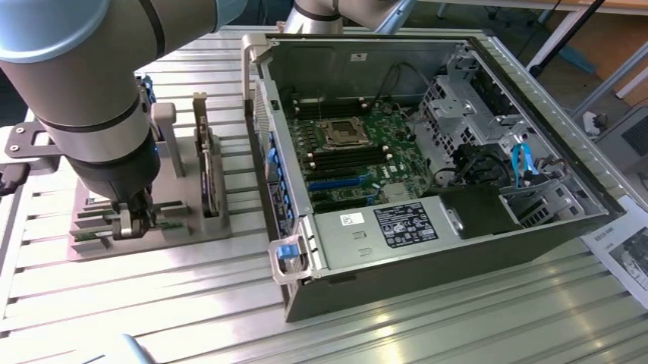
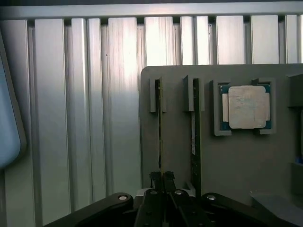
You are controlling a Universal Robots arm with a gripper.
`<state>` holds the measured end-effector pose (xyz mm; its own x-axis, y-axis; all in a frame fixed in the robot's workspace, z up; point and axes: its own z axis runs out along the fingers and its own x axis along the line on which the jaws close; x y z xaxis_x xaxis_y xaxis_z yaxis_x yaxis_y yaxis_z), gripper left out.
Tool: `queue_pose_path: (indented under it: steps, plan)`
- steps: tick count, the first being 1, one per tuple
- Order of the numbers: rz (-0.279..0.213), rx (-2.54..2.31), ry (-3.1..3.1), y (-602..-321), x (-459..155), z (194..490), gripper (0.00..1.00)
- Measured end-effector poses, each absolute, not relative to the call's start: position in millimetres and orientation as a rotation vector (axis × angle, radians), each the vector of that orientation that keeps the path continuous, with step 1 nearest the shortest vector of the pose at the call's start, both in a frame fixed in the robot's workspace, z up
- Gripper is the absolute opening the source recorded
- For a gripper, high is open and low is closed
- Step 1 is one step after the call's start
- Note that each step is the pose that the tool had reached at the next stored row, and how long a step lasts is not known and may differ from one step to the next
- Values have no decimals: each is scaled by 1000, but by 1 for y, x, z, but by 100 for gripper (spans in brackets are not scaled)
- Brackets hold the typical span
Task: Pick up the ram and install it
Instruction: 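Pick up the ram and move it above insertion slot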
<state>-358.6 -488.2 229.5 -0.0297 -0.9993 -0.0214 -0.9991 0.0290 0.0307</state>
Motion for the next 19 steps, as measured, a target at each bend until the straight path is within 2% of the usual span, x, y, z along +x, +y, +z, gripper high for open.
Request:
queue_pose_path:
  steps: [19]
  plan:
    - [-58, 2197, -2236, -488, -359, 250, 12]
